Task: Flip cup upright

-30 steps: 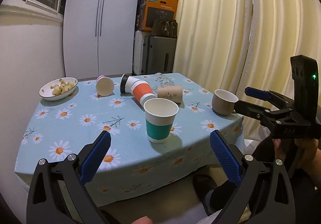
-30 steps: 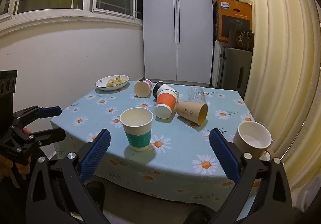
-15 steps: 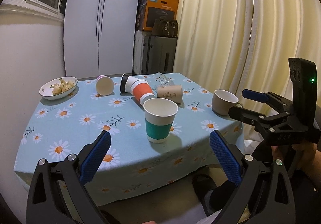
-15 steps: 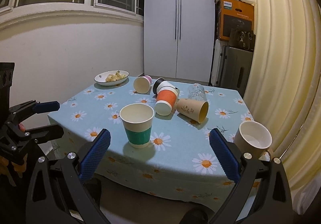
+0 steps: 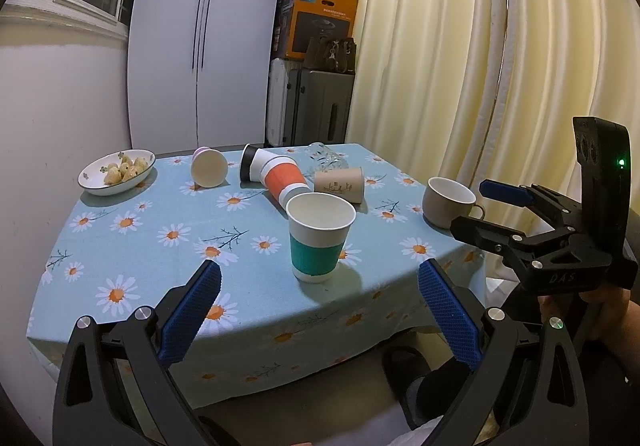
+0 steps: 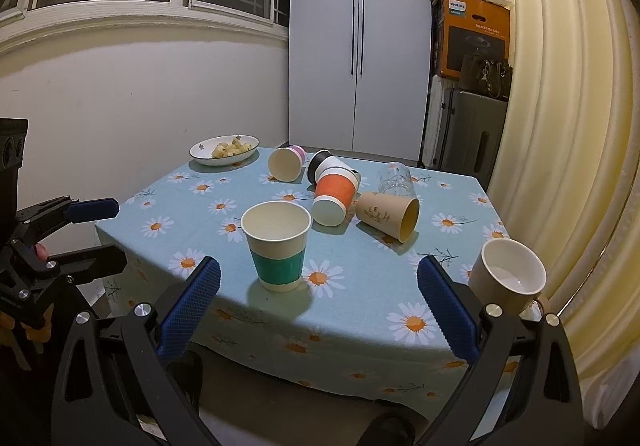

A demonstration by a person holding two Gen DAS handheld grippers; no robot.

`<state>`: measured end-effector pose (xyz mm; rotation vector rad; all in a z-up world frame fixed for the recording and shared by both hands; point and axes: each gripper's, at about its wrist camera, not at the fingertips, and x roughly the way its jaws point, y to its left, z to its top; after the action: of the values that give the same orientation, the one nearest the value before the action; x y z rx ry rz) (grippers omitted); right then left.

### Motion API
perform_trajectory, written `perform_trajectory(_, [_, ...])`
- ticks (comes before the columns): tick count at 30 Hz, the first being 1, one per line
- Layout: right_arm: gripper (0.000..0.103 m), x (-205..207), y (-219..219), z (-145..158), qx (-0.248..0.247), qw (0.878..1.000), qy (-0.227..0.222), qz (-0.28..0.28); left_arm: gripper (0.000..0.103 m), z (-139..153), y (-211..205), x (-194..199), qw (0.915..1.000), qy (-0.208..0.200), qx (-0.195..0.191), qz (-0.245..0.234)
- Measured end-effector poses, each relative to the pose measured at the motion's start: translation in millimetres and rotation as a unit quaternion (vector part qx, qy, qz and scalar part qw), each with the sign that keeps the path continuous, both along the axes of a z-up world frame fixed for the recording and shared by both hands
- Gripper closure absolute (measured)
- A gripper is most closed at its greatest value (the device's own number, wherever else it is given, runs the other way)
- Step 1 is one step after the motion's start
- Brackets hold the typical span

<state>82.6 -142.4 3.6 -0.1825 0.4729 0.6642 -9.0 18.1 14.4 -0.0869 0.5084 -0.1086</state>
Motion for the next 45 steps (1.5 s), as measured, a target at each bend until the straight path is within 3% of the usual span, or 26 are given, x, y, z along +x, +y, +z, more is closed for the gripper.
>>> perform_trajectory(45, [0.005,0.8,0.8,-3.9,-0.013,1.000,0.003,-0.007,0.007,-2.4,1.9,2.6,1.0000,0.008,0.003,0.002])
